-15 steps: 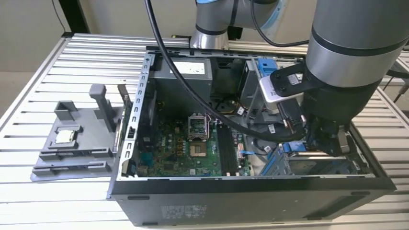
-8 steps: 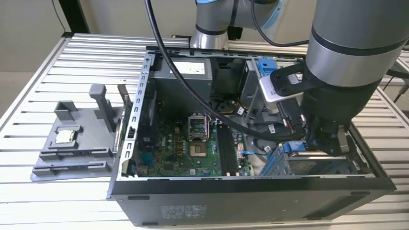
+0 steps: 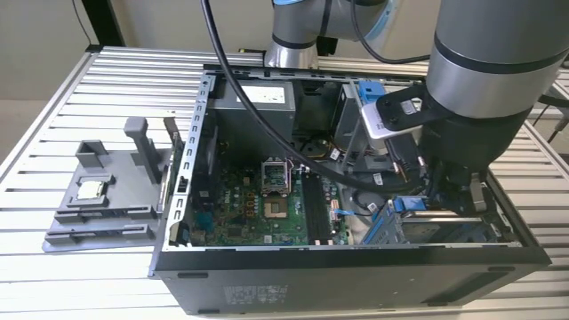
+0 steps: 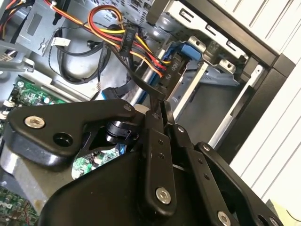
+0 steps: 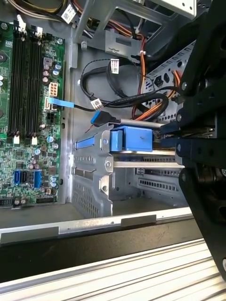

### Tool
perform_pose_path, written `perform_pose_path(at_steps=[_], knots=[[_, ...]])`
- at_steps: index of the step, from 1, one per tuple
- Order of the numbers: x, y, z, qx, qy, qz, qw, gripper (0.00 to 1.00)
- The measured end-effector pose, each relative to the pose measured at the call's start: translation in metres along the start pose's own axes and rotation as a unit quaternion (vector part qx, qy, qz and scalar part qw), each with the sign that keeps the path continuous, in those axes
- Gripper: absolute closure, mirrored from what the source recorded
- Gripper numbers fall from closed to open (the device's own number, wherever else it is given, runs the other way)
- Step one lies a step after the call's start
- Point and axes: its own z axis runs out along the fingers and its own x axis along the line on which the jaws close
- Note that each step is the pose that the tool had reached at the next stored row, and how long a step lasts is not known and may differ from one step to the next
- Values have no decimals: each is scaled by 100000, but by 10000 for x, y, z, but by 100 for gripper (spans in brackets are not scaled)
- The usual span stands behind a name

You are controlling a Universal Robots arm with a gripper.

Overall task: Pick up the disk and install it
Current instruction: 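Insert the second disk wire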

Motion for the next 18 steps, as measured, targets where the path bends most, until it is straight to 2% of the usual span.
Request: perform_pose_path(at_steps=[3,5,11,15,18], knots=[[-4,0,3,62,404,1230,99992,100],[-10,1,6,79,565,1691,99984,100],[-53,2,9,92,630,1890,99980,100],[-53,1,8,97,673,1990,99978,100],[-52,2,11,126,848,2565,99963,100]])
